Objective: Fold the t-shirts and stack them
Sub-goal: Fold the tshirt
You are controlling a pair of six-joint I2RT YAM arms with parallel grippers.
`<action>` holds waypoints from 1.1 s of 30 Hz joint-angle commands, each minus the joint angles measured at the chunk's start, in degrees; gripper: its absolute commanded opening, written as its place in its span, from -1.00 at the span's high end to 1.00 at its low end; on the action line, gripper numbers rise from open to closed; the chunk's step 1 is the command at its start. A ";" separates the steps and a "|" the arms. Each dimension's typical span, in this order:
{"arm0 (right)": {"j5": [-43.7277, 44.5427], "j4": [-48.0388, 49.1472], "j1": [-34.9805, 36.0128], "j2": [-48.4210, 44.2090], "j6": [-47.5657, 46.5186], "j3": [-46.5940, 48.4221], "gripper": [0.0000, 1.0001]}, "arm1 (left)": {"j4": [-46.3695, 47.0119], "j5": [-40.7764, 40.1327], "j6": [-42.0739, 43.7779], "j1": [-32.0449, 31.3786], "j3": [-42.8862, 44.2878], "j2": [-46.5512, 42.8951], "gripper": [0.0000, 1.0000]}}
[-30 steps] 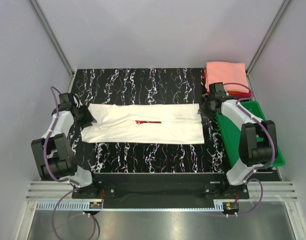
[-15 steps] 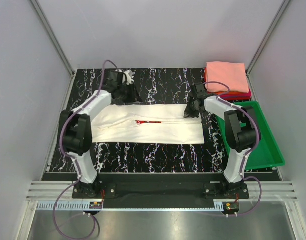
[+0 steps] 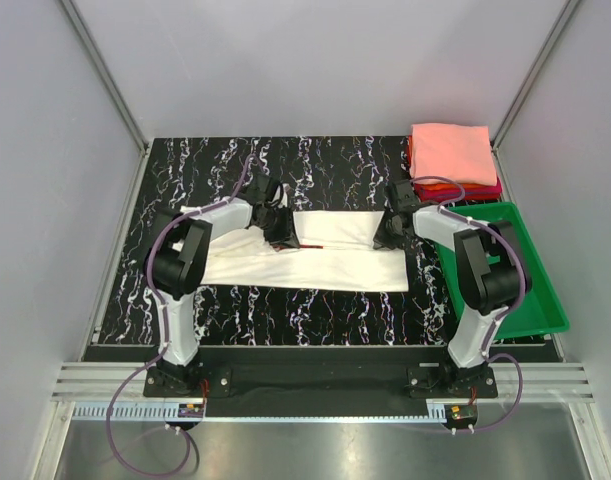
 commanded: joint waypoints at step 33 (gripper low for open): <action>5.83 3.18 -0.41 4.53 -1.21 12.04 1.00 | -3.45 -4.81 1.30 2.08 20.09 12.15 0.44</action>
